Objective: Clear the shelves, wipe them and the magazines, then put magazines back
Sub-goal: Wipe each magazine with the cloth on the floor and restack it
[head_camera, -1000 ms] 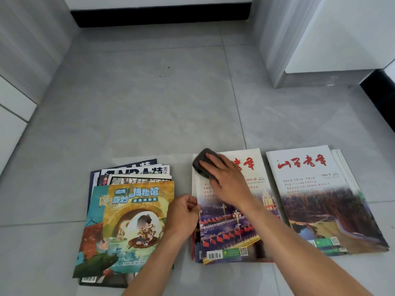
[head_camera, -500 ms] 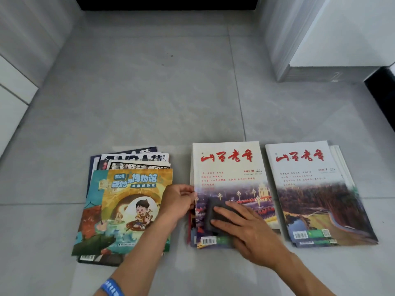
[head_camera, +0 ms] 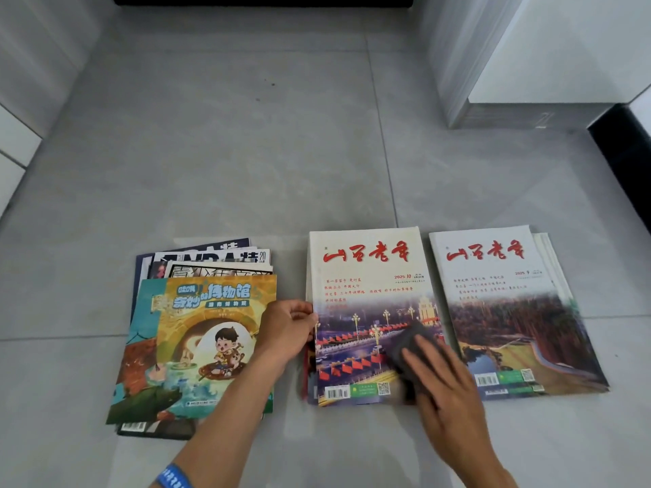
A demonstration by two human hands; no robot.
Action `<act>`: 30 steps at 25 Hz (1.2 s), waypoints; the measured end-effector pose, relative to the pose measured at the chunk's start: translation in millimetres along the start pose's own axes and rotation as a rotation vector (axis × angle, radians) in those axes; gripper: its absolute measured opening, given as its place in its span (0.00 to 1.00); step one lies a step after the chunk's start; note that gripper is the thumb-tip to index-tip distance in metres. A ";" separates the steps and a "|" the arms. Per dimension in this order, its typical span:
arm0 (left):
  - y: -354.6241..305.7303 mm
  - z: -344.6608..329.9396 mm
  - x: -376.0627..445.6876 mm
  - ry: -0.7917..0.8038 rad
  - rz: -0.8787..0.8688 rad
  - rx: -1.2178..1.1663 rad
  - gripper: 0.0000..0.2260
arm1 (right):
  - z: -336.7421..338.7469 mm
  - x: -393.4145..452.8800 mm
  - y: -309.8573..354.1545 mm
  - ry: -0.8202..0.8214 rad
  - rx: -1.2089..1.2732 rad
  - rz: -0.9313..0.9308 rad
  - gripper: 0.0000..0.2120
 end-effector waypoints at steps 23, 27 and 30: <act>3.6 -6.2 1.2 -0.020 0.045 -0.074 0.04 | -51.8 122.3 42.5 0.059 0.031 0.104 0.24; 6.2 -7.3 5.5 -0.023 0.026 -0.014 0.07 | -55.1 170.2 28.9 -0.062 -0.099 -0.203 0.26; 8.2 -8.1 7.1 -0.029 0.001 -0.041 0.09 | -80.5 174.3 83.2 0.060 -0.008 0.136 0.27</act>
Point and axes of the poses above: each hand's wrist, its own x-axis towards the middle knuckle, its own z-axis out of the back of the hand, y = z × x, the point moved 2 cm from there along x, towards the middle knuckle, and after that the axes turned 10 degrees about -y, right-handed, at the moved point
